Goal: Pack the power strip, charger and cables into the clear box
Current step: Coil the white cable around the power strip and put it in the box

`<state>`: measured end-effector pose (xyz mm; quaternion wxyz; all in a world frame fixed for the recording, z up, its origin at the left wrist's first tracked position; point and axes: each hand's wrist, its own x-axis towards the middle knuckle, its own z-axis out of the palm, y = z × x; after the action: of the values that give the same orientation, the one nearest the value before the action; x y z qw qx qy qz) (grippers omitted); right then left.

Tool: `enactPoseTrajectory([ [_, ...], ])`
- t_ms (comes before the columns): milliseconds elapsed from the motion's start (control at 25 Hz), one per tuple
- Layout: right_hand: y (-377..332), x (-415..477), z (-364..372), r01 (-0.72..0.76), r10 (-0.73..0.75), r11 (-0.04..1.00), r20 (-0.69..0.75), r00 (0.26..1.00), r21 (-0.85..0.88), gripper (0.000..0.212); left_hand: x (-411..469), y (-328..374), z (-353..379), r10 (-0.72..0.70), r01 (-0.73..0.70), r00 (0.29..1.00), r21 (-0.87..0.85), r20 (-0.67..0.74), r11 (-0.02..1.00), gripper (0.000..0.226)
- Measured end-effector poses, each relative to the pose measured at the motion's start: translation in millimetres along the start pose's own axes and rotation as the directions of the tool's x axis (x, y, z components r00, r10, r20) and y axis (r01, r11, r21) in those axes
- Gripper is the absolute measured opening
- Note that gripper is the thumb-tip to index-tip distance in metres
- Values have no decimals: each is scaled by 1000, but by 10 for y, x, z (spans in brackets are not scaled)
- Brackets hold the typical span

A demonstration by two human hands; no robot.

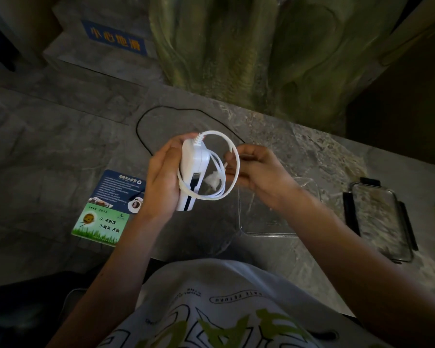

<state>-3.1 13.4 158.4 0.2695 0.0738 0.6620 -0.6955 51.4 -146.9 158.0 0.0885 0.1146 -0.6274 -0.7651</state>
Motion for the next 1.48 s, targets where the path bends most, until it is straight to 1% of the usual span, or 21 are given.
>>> enactPoseTrajectory([
  [80,-12,-10,10,-18,19,995,-8,1000,97,9,-8,-4,15,12,-12,1000,7,9,1000,34],
  [360,-56,-42,10,-66,54,982,70,996,177,10,25,-21,-29,33,-33,999,41,0,999,32],
  [440,-52,-40,3,-118,98,972,109,989,205,14,25,-38,-29,49,-50,999,46,17,998,32],
  [520,-39,-54,10,-204,172,951,150,974,233,18,20,-55,-37,54,-56,998,53,39,997,32],
  [680,46,-82,41,-339,276,880,223,935,333,17,12,-80,-39,66,-69,997,67,42,995,32],
  [800,155,-78,68,-392,315,838,250,916,380,19,3,-111,-16,69,-72,997,81,41,994,32],
  [880,183,-97,84,-407,328,833,258,909,375,16,5,-154,-29,76,-79,997,114,27,990,31],
  [1000,176,-118,67,-353,278,874,252,927,335,20,-15,-213,-64,93,-95,995,183,18,979,31],
  [1120,145,-133,10,-289,204,898,267,942,333,24,-41,-239,-65,95,-83,995,224,-42,971,29],
  [1200,141,-134,-19,-247,151,909,288,946,336,18,-46,-254,-62,106,-84,992,277,-63,957,27],
  [1240,160,-128,-35,-234,129,909,303,944,344,20,-42,-263,-70,116,-89,991,303,-73,949,27],
  [1360,216,-145,-66,-168,21,914,369,929,370,43,-10,-310,-104,143,-102,986,378,-83,920,28],
  [1440,254,-156,-77,-39,-103,941,395,913,336,55,6,-332,-107,142,-91,986,439,-85,894,28],
  [1480,262,-162,-64,42,-162,956,407,899,290,64,12,-337,-103,134,-80,988,471,-83,879,28],
])
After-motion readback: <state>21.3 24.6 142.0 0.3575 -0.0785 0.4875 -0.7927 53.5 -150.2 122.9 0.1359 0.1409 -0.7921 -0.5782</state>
